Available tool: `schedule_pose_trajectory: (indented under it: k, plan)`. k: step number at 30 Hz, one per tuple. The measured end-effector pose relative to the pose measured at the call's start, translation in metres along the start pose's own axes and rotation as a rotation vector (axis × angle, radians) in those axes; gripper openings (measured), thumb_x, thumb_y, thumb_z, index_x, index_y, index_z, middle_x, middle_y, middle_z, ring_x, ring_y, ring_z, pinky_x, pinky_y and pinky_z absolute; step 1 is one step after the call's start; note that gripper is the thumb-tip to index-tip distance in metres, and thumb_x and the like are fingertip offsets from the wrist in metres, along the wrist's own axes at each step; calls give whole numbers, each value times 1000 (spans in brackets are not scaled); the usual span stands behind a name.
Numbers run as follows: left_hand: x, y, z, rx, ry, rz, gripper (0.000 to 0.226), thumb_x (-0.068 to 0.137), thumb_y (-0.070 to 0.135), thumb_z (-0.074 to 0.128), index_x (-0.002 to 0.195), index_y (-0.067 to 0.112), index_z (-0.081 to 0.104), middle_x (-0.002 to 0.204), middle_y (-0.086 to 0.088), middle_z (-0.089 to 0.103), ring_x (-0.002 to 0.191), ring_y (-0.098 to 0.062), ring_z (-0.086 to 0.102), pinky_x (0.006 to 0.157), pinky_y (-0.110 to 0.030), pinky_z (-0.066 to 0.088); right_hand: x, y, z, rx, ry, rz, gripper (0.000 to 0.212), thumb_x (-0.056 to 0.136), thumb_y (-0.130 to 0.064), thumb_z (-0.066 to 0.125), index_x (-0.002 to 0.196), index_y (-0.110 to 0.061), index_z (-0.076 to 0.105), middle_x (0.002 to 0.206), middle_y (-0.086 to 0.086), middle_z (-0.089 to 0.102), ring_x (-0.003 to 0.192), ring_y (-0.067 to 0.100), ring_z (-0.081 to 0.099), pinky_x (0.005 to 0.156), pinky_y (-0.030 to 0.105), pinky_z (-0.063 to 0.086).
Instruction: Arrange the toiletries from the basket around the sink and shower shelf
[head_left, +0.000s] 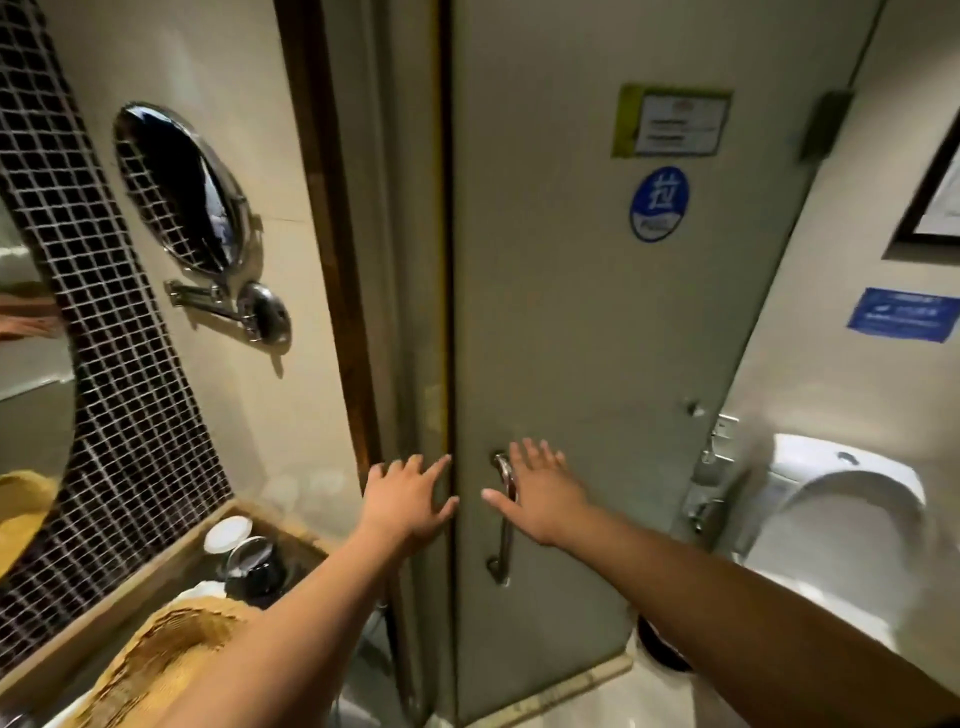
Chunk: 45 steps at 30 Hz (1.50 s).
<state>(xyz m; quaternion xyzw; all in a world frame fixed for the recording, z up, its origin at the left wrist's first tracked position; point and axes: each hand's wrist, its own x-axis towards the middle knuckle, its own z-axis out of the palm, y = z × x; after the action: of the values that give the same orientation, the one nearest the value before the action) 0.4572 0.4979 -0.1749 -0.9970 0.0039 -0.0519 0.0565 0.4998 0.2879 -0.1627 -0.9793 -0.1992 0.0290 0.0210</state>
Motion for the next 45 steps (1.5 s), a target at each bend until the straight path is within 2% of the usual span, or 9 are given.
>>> schedule_pose_trajectory:
  k: [9,13,17,21,24,26,30,39,45]
  plan:
    - [11,82,0,-66,-74,64,72,89,61,45,154,41,19,147,-4,46,131,-29,46,106,-44,34,-14,49,15,30,-24,18,92,93,-73,27,159,-13,2,166,11,4,151,33,7,122,45,11]
    - [24,94,3,-82,-60,55,73,88,58,41,154,42,17,150,-2,43,132,-28,45,105,-40,34,-6,51,22,134,-59,35,84,97,-60,39,159,-13,6,164,13,16,149,30,20,119,42,24]
    - [38,102,5,-47,-74,67,72,89,49,44,154,44,15,153,-1,40,135,-26,42,106,-39,33,7,56,28,191,-91,50,78,97,-47,44,158,-14,8,155,13,36,135,32,45,106,41,40]
    - [51,104,10,-19,-98,92,73,89,43,45,155,42,15,156,0,36,136,-26,40,106,-39,32,24,58,38,130,-92,26,76,98,-41,44,158,-16,6,143,13,51,121,35,57,94,41,47]
    - [58,106,20,-32,-117,74,74,87,43,45,155,41,15,157,1,34,136,-26,40,105,-39,32,40,59,49,209,-93,50,73,96,-39,47,158,-17,14,134,15,59,118,35,59,93,40,48]
    - [61,107,26,-53,-132,46,74,87,43,46,155,42,16,158,2,33,136,-25,39,106,-39,32,49,57,56,435,-96,97,65,94,-37,51,152,-17,31,131,17,61,118,35,59,96,38,50]
    - [69,111,33,-91,-135,3,74,85,40,49,153,42,20,157,1,32,134,-26,42,106,-39,33,63,52,68,793,-88,147,34,91,-25,56,122,-14,63,121,13,68,113,31,62,93,33,50]
    - [73,101,40,-70,-124,22,76,81,26,50,152,41,27,146,2,42,130,-25,43,102,-38,34,77,43,87,773,-81,145,34,95,-29,58,125,-12,57,125,16,64,115,34,60,93,35,48]
    - [79,103,39,-21,-90,41,71,82,30,53,149,39,33,142,2,44,127,-25,46,100,-39,36,77,38,81,718,-89,171,36,95,-27,59,125,-9,54,121,19,65,112,37,61,91,36,49]
